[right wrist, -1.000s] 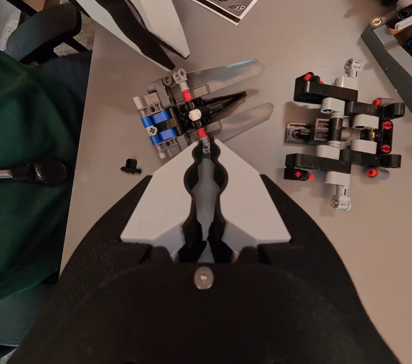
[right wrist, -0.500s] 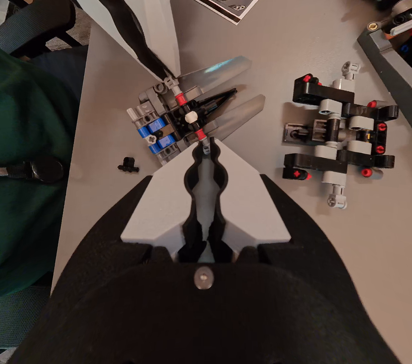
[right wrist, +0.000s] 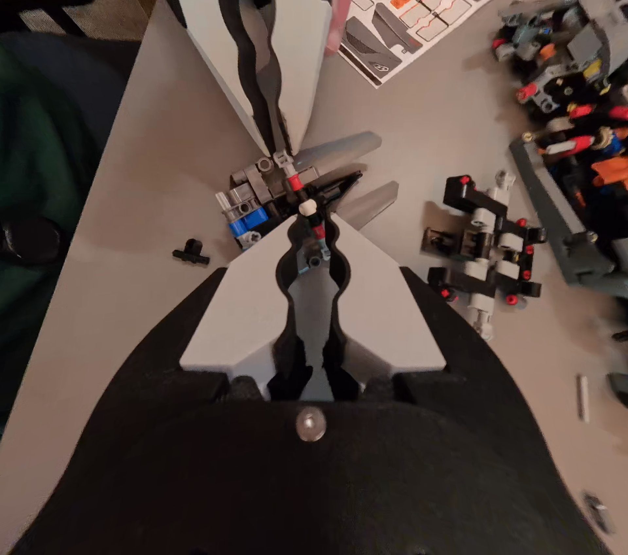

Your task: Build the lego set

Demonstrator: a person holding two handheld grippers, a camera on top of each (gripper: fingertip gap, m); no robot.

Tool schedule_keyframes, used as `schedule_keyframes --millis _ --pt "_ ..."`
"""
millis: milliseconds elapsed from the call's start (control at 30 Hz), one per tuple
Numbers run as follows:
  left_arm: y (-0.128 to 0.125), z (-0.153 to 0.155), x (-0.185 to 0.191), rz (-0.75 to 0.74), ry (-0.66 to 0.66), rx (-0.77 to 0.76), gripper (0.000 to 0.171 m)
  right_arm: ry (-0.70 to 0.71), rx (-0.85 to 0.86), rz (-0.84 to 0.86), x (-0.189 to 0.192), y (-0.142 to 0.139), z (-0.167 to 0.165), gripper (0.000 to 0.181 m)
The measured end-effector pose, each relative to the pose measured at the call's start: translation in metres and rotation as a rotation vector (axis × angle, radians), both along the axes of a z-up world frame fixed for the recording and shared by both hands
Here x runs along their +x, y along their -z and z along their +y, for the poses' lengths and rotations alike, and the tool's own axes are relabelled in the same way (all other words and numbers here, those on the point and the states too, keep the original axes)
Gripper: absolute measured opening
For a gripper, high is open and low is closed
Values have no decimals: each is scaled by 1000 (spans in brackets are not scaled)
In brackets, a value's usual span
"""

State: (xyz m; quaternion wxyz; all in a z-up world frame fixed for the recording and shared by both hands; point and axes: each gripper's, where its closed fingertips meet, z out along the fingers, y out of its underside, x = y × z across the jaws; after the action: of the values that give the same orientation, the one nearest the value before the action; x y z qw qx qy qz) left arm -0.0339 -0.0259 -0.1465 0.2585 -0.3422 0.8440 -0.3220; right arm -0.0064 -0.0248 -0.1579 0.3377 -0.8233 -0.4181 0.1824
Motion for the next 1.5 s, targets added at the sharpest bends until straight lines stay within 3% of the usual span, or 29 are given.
schedule_keyframes --millis 367,600,767,1000,1400,1500 --pt "0 2 -1 -10 -2 -9 8 -64 98 -179 -1 8 2 3" --pt "-2 20 1 46 -16 -57 34 -31 227 -271 0 3 4 2" --pt "16 21 6 109 32 18 53 -28 303 -316 -3 0 4 2" --pt "31 16 10 102 50 105 49 -11 361 -362 -3 -2 5 2" --pt "32 15 16 95 -11 -4 51 11 406 -400 -1 -5 8 2" --pt "27 15 17 81 -37 -39 59 29 441 -417 1 -8 11 2"
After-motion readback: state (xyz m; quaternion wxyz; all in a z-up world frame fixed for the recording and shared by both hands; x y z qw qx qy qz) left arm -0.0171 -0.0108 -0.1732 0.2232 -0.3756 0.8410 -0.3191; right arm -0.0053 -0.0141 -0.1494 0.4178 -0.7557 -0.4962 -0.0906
